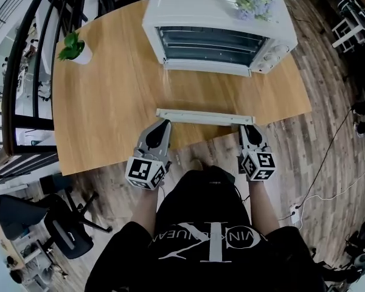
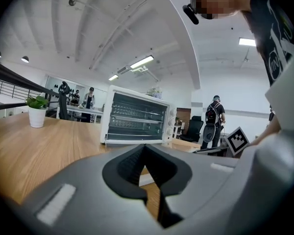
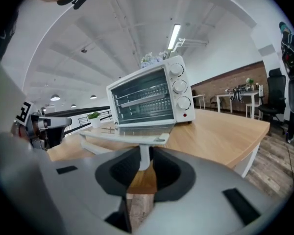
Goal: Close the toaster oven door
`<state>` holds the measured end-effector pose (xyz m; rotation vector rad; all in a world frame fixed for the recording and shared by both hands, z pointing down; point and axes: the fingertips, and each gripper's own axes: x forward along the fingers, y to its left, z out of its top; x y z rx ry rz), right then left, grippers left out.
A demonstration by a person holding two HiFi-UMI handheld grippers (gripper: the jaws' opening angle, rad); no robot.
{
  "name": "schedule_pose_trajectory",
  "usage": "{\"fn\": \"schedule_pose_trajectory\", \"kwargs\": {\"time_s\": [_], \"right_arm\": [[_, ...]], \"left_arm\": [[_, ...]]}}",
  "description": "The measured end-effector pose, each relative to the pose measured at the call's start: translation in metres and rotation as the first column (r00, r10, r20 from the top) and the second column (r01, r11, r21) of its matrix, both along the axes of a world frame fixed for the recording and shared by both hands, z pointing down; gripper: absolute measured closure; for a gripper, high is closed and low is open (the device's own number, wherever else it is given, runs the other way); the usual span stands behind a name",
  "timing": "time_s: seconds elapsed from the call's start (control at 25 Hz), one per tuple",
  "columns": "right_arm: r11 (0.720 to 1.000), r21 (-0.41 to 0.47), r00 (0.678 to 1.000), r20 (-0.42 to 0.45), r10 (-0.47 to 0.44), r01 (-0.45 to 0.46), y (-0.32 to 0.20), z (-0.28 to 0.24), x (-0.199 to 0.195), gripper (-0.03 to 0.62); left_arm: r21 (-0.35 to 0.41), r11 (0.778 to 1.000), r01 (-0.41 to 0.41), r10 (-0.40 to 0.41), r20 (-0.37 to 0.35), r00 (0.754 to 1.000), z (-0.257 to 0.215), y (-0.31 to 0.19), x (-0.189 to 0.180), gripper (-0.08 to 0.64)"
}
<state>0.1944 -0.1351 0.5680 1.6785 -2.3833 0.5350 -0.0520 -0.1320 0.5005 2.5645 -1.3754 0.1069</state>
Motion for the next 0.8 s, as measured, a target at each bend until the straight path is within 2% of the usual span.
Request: {"fn": "schedule_pose_trajectory", "kwargs": {"time_s": [0.4, 0.8], "right_arm": [[0.994, 0.108, 1.000, 0.032, 0.001, -0.004, -0.013, -0.060, 0.002, 0.515], [0.987, 0.160, 0.999, 0.050, 0.008, -0.016, -0.034, -0.105, 0.005, 0.515]], "left_arm": [[0.017, 0.997, 0.080, -0.080, -0.004, 0.997, -0.018, 0.014, -0.020, 0.554], [0.040, 0.988, 0.146, -0.146, -0.014, 0.989, -0.040, -0.010, -0.039, 0.554]]}}
